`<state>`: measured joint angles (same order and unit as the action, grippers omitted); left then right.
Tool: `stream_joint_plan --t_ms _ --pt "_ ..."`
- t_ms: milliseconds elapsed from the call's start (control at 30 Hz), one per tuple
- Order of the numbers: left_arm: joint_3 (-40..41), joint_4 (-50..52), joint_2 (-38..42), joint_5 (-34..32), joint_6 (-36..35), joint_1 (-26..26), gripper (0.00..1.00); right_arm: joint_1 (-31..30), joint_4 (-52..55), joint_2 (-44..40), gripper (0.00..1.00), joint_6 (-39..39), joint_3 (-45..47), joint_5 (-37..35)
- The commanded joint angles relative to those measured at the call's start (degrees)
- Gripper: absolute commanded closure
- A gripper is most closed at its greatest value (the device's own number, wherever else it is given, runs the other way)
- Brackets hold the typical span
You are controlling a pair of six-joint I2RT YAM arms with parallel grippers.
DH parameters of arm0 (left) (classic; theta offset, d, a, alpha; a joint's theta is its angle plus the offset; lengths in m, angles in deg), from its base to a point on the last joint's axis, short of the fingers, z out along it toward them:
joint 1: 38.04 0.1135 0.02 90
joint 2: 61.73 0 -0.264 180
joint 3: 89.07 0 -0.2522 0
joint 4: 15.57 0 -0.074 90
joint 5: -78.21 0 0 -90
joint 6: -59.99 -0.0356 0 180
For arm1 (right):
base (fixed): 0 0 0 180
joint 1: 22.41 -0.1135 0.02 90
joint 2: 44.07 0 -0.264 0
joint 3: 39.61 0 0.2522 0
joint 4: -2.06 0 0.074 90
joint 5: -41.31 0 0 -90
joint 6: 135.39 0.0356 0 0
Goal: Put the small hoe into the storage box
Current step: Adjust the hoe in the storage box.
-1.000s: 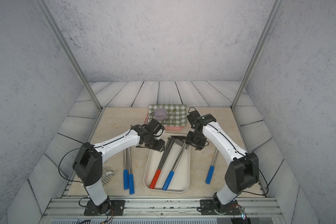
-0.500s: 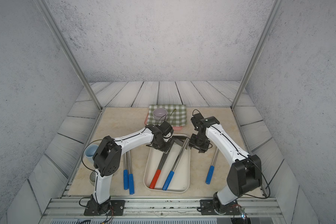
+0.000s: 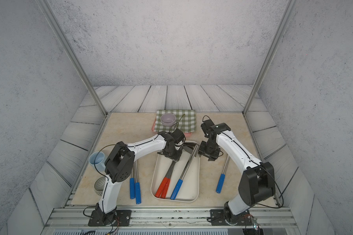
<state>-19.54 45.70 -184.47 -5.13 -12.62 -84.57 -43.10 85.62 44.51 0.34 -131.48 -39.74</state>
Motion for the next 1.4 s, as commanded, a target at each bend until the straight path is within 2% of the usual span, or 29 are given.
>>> stream_joint_plan --t_ms 0,233,433,733,967,1367 --pt "-0.6 2.23 -2.15 -3.38 -0.78 0.48 0.64 0.32 0.51 -1.0 0.49 -0.71 0.72 0.26" --pt "0.88 2.57 0.35 -5.93 0.27 0.47 0.81 0.55 0.51 -1.21 0.48 -0.74 0.82 0.28" --pt "3.32 1.67 4.59 -7.87 2.37 0.56 0.87 0.48 0.34 -1.14 0.48 -0.74 0.85 0.45" --pt "4.51 1.65 9.02 -9.03 3.88 0.65 0.91 0.5 -0.35 -0.58 0.48 -0.56 1.09 1.02" --pt "4.06 2.6 9.25 -9.77 5.65 1.56 0.94 0.43 -0.87 0.17 0.48 -0.37 1.12 1.37" --pt "5.39 2.07 10.41 -10.49 10.3 3.63 0.91 -0.2 -2.22 1.5 0.48 -0.3 2.3 2.15"
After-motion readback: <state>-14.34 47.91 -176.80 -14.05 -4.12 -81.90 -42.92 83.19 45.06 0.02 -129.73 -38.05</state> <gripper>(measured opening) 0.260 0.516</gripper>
